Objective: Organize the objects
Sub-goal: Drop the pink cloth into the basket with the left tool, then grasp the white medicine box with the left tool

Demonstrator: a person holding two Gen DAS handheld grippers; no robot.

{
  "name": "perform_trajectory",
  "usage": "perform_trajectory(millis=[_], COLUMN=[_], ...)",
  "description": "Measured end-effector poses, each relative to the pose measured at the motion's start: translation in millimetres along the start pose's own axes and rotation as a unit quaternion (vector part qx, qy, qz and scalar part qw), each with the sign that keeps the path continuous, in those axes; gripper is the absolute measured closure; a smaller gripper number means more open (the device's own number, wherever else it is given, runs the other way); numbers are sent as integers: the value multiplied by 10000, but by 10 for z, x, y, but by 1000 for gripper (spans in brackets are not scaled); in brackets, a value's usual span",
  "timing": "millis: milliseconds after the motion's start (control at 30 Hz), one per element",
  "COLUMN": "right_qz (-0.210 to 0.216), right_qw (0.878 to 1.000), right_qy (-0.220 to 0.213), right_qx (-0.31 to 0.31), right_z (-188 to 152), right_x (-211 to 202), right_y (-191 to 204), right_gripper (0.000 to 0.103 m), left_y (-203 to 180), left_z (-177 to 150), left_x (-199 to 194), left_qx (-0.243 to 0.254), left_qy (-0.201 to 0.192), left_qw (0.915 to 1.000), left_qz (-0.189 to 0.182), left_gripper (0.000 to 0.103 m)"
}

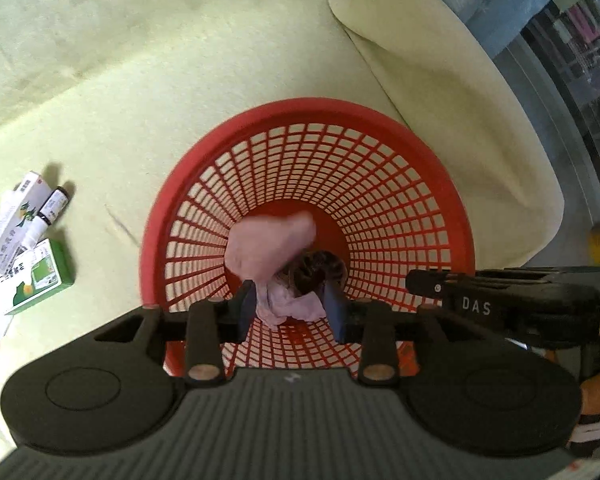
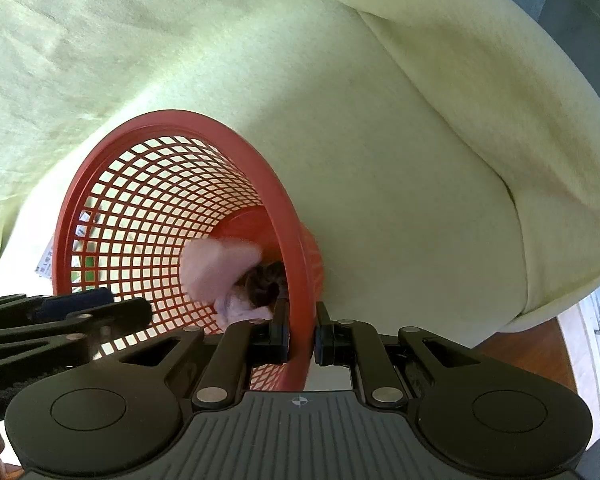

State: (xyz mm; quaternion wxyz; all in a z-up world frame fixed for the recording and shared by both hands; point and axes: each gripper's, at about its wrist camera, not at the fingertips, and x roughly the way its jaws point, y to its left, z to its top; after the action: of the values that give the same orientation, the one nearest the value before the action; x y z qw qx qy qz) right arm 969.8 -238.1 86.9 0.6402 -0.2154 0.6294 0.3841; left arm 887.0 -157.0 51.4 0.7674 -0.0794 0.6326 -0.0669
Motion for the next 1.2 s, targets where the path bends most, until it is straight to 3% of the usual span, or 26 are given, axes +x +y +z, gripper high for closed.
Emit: perform_trajectory(millis=[100, 300, 433, 500, 700, 867, 900, 967, 1200], right_qz=[6, -37, -134, -165, -287, -397, -418, -455, -531], right_qw=[10000, 10000, 9999, 9998, 9993, 9987, 9985, 9982, 9972], right_qy=[-1, 2, -30, -24, -50, -100, -113, -128, -206], right_qx=[-20, -18, 24, 106, 220, 307, 331, 378, 493], right_z=[-1, -8, -9, -14, -53, -75, -79, -85, -94], right_x=[-1, 5, 22, 25, 18, 13, 11, 11, -11], right_y=[3, 22, 46, 40, 62, 94, 104, 107, 143], right_gripper=[95, 95, 95, 95, 95, 95, 95, 95, 95], left_y=[43, 347, 826, 1106, 1923, 2291, 2317, 2373, 2591], left_z=[-68, -305, -485, -535, -432, -86, 6, 146, 280], left_x=[-126, -534, -690, -653, -401, -45, 26, 203, 701], left_qx=[-89, -175, -234, -245, -110, 345, 115, 360, 625], left_qy=[-139, -822, -1160, -1091, -963, -838, -782, -614, -4], left_qw=[9999, 9965, 9913, 9891, 9834, 9844, 9840, 9852, 9855], left_qz=[-2, 53, 583, 957, 1532, 1506, 1596, 1562, 1580], left_gripper=[70, 70, 69, 69, 69, 69, 71, 71, 71])
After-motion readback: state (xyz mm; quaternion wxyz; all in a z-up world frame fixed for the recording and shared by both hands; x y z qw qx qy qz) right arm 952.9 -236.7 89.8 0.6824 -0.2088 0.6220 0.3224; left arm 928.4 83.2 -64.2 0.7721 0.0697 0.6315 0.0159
